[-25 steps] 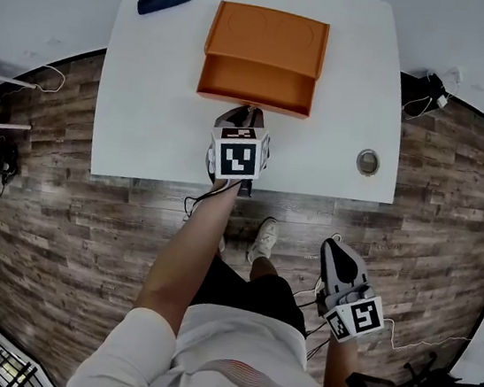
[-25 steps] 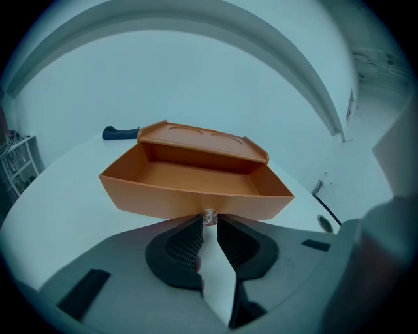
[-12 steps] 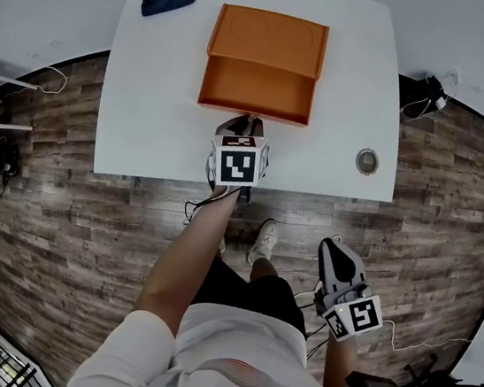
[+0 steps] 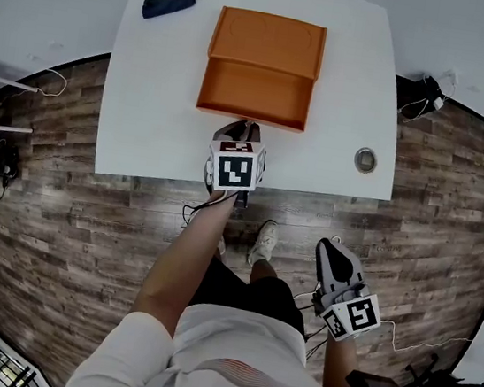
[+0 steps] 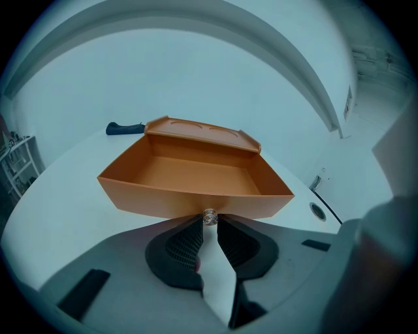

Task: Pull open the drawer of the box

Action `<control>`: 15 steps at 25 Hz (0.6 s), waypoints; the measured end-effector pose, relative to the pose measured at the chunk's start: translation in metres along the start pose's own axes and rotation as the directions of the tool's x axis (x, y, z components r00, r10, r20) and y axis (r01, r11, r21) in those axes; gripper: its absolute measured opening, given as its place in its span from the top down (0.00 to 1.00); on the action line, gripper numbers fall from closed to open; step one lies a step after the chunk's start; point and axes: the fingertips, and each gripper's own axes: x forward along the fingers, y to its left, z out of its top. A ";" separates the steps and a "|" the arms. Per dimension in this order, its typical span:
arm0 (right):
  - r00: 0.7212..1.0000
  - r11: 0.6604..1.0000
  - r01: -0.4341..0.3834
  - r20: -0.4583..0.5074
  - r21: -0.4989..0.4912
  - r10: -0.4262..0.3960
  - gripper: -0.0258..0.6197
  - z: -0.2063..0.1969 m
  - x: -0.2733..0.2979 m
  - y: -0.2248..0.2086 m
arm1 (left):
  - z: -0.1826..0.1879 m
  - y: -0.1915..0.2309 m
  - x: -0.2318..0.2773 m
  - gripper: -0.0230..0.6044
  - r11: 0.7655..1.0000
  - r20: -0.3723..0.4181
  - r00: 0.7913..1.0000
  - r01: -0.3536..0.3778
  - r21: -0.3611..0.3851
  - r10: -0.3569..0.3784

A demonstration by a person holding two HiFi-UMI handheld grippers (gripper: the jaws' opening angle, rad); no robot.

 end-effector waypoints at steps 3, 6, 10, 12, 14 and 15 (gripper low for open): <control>1.000 1.000 0.005 0.003 0.003 -0.005 0.97 -0.001 -0.002 0.000 | 0.000 0.001 -0.001 0.84 1.000 -0.005 1.000 0.001 -0.002 -0.002; 1.000 1.000 0.009 0.001 0.005 -0.009 0.97 -0.002 -0.005 0.001 | 0.000 -0.001 -0.002 0.84 1.000 -0.002 1.000 0.004 -0.001 -0.004; 1.000 1.000 0.009 0.006 0.003 -0.009 0.97 -0.002 -0.005 0.003 | -0.002 -0.002 -0.003 0.84 1.000 0.000 1.000 0.014 0.010 -0.014; 1.000 1.000 0.010 0.012 0.003 -0.010 0.97 -0.002 -0.006 0.003 | -0.001 -0.003 -0.005 0.80 0.999 0.011 0.999 0.034 0.008 -0.034; 1.000 1.000 0.007 0.022 0.004 -0.007 0.97 0.000 -0.005 0.002 | -0.001 -0.004 -0.009 0.72 0.999 0.021 0.998 0.053 0.004 -0.053; 1.000 1.000 0.003 0.028 0.005 -0.003 0.97 0.001 -0.005 0.002 | 0.000 -0.003 -0.013 0.72 0.998 0.025 0.998 0.056 0.002 -0.056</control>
